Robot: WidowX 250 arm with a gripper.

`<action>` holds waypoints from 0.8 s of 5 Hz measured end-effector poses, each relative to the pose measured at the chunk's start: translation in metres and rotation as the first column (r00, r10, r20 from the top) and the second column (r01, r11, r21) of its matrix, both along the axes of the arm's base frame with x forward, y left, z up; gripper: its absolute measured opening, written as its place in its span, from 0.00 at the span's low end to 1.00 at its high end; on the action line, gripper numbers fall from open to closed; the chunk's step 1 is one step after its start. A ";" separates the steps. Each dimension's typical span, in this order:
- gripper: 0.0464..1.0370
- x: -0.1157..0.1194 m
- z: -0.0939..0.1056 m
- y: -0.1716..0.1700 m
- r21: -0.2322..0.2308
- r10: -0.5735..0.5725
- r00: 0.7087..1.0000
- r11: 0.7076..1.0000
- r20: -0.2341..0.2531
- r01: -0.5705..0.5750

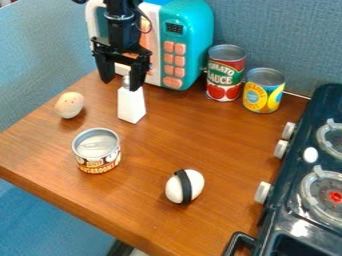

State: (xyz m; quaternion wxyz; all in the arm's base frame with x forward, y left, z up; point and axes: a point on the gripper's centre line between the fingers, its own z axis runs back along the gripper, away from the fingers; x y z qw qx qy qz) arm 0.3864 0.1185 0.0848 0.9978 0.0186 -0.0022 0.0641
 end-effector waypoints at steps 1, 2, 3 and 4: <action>0.61 0.002 -0.002 -0.001 -0.006 -0.001 1.000 1.000 0.006 0.001; 0.47 0.003 -0.002 -0.002 -0.013 -0.003 1.000 1.000 0.018 0.003; 0.47 0.003 -0.004 -0.002 -0.011 0.010 1.000 1.000 0.027 -0.010; 0.47 -0.008 0.009 -0.009 -0.021 0.010 0.997 1.000 0.076 -0.008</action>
